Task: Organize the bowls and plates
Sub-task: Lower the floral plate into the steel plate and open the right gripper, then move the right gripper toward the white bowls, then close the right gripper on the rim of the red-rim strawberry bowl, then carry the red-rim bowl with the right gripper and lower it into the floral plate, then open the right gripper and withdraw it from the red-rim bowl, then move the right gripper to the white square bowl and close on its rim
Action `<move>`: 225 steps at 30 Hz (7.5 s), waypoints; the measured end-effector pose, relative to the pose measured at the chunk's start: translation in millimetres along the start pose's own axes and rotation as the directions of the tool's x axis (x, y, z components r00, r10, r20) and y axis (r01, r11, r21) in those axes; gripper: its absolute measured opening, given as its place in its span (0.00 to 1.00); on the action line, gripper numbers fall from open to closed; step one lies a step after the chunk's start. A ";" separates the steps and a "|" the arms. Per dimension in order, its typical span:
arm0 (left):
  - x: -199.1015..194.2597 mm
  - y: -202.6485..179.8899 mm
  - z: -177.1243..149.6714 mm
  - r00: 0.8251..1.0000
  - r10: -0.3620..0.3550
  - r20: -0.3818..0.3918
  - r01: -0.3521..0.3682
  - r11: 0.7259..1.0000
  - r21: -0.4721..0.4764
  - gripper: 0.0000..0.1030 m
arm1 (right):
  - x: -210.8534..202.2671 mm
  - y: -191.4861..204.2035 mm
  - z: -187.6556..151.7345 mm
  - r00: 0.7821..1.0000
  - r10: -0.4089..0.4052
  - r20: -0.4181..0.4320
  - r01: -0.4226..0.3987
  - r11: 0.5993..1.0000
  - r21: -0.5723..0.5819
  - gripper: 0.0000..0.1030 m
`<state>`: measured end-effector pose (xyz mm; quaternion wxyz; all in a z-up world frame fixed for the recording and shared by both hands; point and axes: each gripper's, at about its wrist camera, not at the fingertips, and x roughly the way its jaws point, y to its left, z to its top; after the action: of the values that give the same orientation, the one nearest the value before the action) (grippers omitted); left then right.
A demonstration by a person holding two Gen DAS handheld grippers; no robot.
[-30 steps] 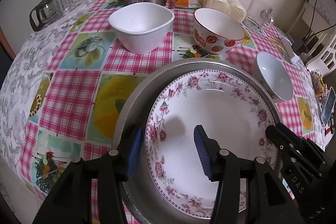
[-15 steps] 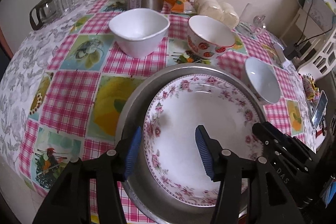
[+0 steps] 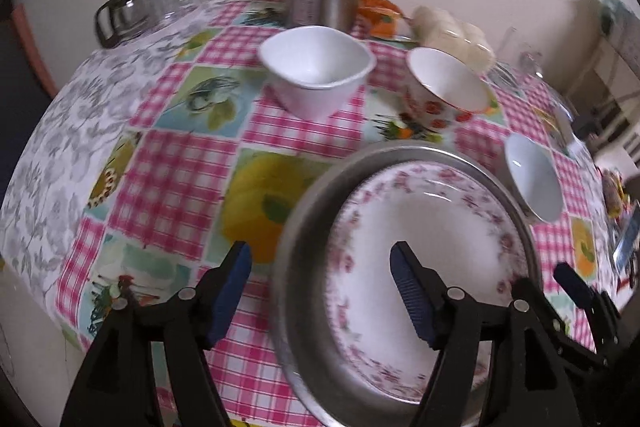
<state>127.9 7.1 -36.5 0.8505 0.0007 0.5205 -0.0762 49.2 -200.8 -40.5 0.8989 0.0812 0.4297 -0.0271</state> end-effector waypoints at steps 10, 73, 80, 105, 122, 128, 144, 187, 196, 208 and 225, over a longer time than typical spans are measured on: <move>3.8 17.9 4.3 0.994 0.094 0.062 -0.091 0.995 -0.051 0.92 | 2.8 -0.1 -2.6 1.000 -0.028 0.003 0.028 0.999 -0.017 1.00; 148.8 -102.1 166.6 0.969 -0.179 -0.171 0.196 0.977 0.085 0.26 | 171.8 -46.5 171.3 0.956 0.141 -0.259 -0.098 0.980 0.173 0.26; 148.9 -105.4 162.5 0.968 -0.193 -0.163 0.211 0.972 0.103 0.23 | 174.0 -42.5 168.8 0.955 0.134 -0.264 -0.092 0.982 0.166 0.26; -1.9 -95.4 76.8 0.975 -0.201 0.094 0.177 0.959 0.221 0.23 | 28.7 -17.1 111.5 0.987 0.139 -0.079 -0.131 0.986 0.100 0.26; -11.2 -56.8 6.6 0.975 -0.224 -0.013 0.223 0.965 0.140 0.31 | 12.0 2.2 31.7 0.960 0.200 -0.195 -0.175 0.975 0.137 0.26; -2.3 -46.3 3.0 0.974 -0.220 -0.060 0.226 0.968 0.109 0.32 | 17.7 9.8 25.6 0.955 0.190 -0.229 -0.165 0.979 0.122 0.26; 13.0 -29.7 3.5 0.956 -0.258 -0.140 0.263 0.964 0.022 0.32 | 23.9 14.7 28.4 0.949 0.217 -0.229 -0.192 0.973 0.125 0.28; -8.9 21.5 59.8 0.982 0.089 0.166 -0.079 0.995 -0.067 0.97 | -4.0 13.1 45.3 0.999 0.015 -0.051 -0.017 0.999 -0.049 1.00; 13.5 29.8 86.4 0.989 0.049 0.138 -0.033 0.993 -0.114 0.97 | 6.2 4.7 55.6 0.999 -0.009 -0.044 0.007 0.999 -0.035 1.00; 52.0 45.3 108.5 0.998 0.028 0.049 -0.018 0.982 -0.189 0.95 | 18.8 -9.2 106.3 0.998 0.039 -0.050 -0.040 0.999 -0.011 1.00; 92.7 51.0 130.9 0.992 -0.125 0.022 0.126 0.960 -0.251 0.67 | 76.6 4.3 196.8 0.987 0.088 -0.137 -0.107 0.984 -0.140 0.81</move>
<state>291.9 35.0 -62.6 0.8387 -0.1405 0.5223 -0.0632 249.1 -228.2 22.0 0.8727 0.0372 0.4839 0.0542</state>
